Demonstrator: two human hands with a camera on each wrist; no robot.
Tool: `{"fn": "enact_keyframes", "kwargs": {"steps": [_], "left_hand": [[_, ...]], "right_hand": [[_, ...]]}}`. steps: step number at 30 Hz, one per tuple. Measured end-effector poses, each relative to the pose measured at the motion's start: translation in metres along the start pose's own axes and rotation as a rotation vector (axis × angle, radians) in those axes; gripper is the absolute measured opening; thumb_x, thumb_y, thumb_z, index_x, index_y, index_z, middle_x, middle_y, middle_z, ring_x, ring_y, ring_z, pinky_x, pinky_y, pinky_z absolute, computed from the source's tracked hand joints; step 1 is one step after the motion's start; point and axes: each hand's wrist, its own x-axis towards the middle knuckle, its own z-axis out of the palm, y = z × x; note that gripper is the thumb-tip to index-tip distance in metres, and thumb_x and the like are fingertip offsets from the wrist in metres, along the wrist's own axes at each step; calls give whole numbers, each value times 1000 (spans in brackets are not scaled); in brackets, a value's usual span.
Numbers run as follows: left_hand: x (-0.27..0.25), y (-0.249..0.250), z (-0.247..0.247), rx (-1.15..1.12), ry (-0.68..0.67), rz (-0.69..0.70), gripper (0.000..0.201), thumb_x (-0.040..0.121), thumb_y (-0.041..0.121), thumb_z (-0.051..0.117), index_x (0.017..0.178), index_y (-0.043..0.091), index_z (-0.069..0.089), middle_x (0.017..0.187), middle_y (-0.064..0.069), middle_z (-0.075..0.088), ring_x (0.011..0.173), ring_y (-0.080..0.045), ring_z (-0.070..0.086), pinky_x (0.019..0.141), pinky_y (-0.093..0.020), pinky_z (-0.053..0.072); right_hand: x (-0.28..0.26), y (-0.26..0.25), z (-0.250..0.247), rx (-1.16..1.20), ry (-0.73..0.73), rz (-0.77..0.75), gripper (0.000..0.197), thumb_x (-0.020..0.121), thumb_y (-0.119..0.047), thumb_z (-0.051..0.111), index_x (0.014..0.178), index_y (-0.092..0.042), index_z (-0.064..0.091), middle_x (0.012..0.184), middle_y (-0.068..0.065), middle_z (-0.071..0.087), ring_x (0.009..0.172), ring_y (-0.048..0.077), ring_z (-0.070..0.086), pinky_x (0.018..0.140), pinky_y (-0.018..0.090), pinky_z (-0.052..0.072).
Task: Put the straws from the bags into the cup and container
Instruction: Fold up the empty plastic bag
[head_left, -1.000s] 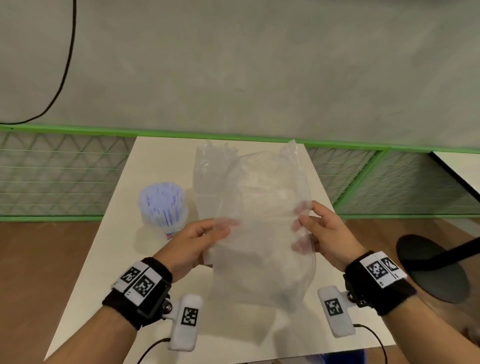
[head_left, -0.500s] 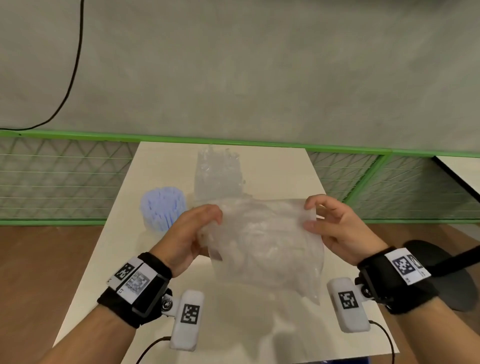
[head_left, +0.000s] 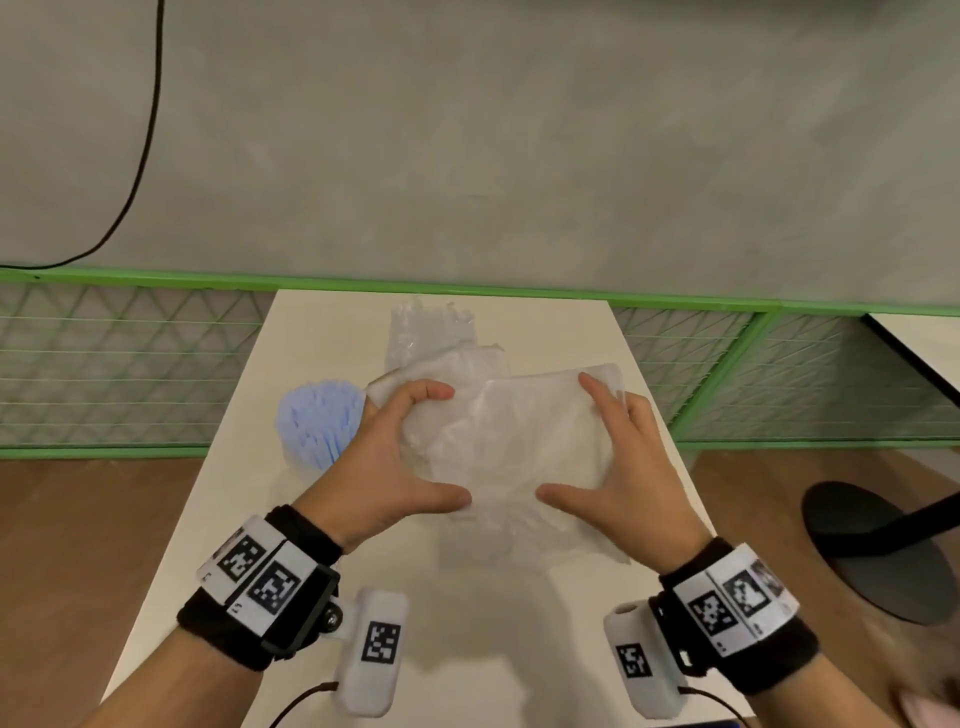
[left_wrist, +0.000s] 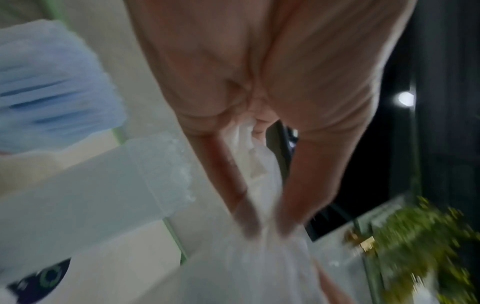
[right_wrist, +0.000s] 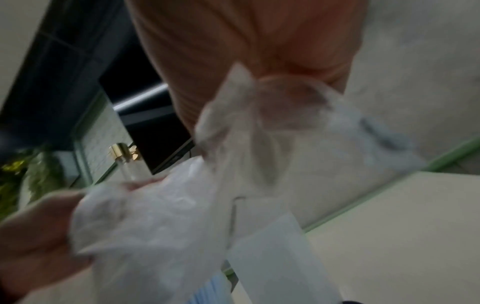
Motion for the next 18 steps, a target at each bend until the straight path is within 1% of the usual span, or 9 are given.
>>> {"fn": "enact_keyframes", "kwargs": {"steps": [2, 4, 6, 8, 11, 12, 14, 17, 18], "left_hand": [[1, 5, 6, 154, 60, 32, 84, 46, 32, 84, 119, 49, 47, 136, 0, 39, 109, -14, 57, 86, -24, 54], [1, 11, 16, 217, 112, 82, 82, 53, 21, 84, 121, 43, 44, 135, 2, 31, 111, -6, 51, 80, -9, 48], [0, 15, 25, 246, 150, 123, 79, 62, 7, 83, 121, 37, 41, 131, 4, 25, 106, 14, 42, 73, 1, 42], [1, 16, 31, 239, 177, 141, 78, 66, 1, 81, 120, 36, 39, 127, 5, 23, 94, 26, 39, 70, 4, 39], [7, 17, 31, 201, 198, 158, 77, 65, 1, 83, 120, 34, 40, 129, 4, 24, 92, 25, 44, 72, 3, 40], [8, 17, 30, 184, 198, 158, 77, 64, 3, 83, 119, 36, 41, 130, 4, 25, 94, 23, 45, 74, 2, 42], [9, 18, 26, 117, 178, 136, 76, 60, 14, 86, 115, 45, 44, 134, 3, 30, 104, 10, 51, 81, -7, 48], [8, 18, 20, -35, 114, 84, 75, 51, 44, 87, 115, 54, 48, 138, 2, 37, 122, -16, 53, 94, -38, 55], [8, 17, 19, -44, 114, 76, 74, 52, 47, 86, 116, 54, 49, 138, 4, 38, 124, -19, 52, 95, -43, 54]], "right_hand": [[-2, -9, 6, -132, 49, 7, 112, 70, -29, 85, 152, -39, 10, 140, -12, 19, 117, 13, 43, 83, 25, 45], [-3, -20, 14, -257, 91, -56, 112, 74, -16, 79, 152, -40, 3, 140, -9, 14, 92, 25, 57, 71, 33, 52], [-5, -31, 22, -287, 109, -159, 112, 74, 0, 69, 149, -46, 0, 137, -3, 16, 78, 25, 56, 61, 40, 55], [-8, -36, 27, -193, 100, -322, 110, 73, 9, 62, 147, -49, 4, 134, 1, 22, 79, 21, 53, 61, 38, 55], [-11, -34, 30, 86, -4, -506, 95, 78, 4, 64, 147, -38, 14, 140, -7, 33, 99, 7, 50, 83, 21, 49], [-13, -34, 30, 210, -64, -487, 87, 81, 1, 63, 145, -35, 16, 142, -11, 36, 103, 9, 52, 86, 21, 47], [-14, -33, 27, 480, -163, -375, 69, 86, 2, 49, 139, -32, 23, 140, -14, 46, 106, 20, 57, 89, 30, 49], [-12, -29, 17, 607, -269, -298, 56, 90, 8, 30, 136, -23, 38, 137, -10, 56, 114, 23, 62, 95, 34, 49], [-11, -27, 14, 596, -297, -302, 54, 93, 11, 29, 134, -21, 43, 136, -8, 57, 114, 23, 63, 96, 35, 50]]}}
